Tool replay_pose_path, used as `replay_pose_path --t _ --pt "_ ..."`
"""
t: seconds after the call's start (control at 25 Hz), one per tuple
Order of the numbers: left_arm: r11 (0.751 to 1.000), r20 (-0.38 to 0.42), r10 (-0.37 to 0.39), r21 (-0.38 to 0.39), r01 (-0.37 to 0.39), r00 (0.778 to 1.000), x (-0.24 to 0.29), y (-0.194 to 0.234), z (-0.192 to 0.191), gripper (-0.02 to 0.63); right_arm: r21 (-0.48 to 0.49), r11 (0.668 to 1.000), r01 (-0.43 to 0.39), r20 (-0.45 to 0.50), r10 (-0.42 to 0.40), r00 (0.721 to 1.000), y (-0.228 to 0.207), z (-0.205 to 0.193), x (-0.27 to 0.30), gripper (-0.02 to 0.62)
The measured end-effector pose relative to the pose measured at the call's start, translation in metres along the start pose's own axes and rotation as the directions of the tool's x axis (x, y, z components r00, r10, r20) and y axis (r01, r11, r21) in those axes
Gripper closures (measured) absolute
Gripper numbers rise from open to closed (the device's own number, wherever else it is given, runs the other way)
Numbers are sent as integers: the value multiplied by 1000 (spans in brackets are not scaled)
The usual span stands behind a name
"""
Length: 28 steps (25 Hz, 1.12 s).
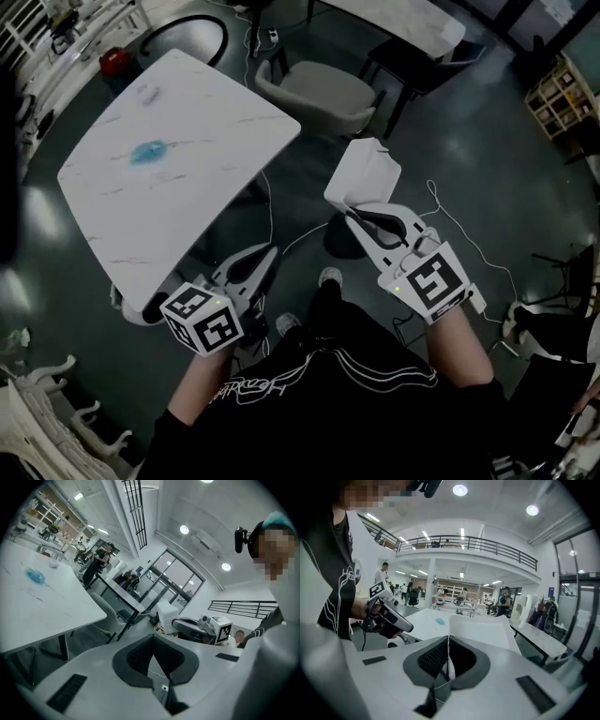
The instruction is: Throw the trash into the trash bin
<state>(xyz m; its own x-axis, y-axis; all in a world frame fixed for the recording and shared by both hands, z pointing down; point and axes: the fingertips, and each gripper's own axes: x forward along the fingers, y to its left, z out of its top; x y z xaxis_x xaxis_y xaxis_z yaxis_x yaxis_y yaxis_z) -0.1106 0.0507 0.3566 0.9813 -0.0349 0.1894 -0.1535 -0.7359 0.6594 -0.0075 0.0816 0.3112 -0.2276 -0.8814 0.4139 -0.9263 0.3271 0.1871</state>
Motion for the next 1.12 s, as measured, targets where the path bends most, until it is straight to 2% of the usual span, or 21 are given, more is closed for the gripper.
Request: replay_pose_path --t 0.12,0.24,0.4,0.56,0.64,0.8,0.88,1.0,1.12 --pt "1000 -64 -26 16 27 998 44 -4 -9 600 54 998 43 -28 -42 999 -38 -35 -9 563" --pt "1000 -131 -16 4 16 991 88 5 -22 600 154 987 47 -36 -42 998 -73 -75 -10 563" --pt "999 -225 -6 -36 -2 974 131 15 -47 600 256 967 8 -114 22 993 -92 -148 1 563" --pt "996 -295 21 -80 -47 955 164 42 -80 600 365 930 -51 -200 132 971 -95 -231 26 563" --pt "990 -323 41 -117 -83 946 180 61 -97 600 404 909 -105 -236 215 948 -90 -272 42 562" --pt "965 -398 88 -193 -177 913 186 92 -139 600 483 854 -192 -306 370 877 -66 -349 76 561" --pt "947 -434 113 -225 -229 894 181 106 -159 600 523 826 -208 -327 420 847 -54 -386 93 561" --pt "921 -462 139 -265 -286 876 174 123 -176 600 577 784 -228 -334 481 811 -36 -435 119 561" --pt "906 -487 156 -275 -321 860 170 136 -189 600 607 765 -215 -383 518 765 -22 -488 139 561"
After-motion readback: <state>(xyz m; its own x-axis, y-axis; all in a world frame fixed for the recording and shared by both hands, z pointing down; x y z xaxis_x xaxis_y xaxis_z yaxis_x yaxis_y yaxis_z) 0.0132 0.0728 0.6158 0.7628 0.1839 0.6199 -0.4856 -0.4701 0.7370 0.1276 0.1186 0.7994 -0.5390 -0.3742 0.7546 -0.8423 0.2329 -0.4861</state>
